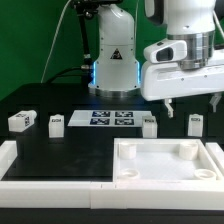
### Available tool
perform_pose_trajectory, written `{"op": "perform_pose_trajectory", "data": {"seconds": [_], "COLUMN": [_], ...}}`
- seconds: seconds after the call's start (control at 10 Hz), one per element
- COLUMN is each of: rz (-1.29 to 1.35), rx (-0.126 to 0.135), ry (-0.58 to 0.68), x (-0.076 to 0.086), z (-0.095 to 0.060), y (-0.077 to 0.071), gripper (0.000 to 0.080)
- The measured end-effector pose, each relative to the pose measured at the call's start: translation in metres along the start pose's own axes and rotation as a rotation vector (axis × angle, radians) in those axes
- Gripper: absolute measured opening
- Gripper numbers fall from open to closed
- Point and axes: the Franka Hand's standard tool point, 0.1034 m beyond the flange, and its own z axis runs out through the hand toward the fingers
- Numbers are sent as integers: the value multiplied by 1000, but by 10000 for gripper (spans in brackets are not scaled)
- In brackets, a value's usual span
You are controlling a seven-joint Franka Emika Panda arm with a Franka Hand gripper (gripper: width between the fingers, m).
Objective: Assemble one leg
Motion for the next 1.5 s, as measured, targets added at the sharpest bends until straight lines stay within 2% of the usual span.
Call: {"op": "perform_pose_trajectory", "data": {"seconds": [0.3,0.6,0.7,0.8,1.0,1.2,1.3,1.4,1.5], "rz": [232,230,228,231,213,177,177,165,164], "rx": [18,17,13,-4,-17,-1,4,8,15], "ry": [10,-1,-18,-104,-279,-478,-534,-645,-697], "x": [2,0,-5,-15,-22,-22,-21,-27,-24], "z": [1,1,3,7,11,13,14,14,17], "y": [0,-1,-4,-6,-8,-5,-4,-1,-1], "gripper": [649,649,649,649,649,649,649,649,649]}}
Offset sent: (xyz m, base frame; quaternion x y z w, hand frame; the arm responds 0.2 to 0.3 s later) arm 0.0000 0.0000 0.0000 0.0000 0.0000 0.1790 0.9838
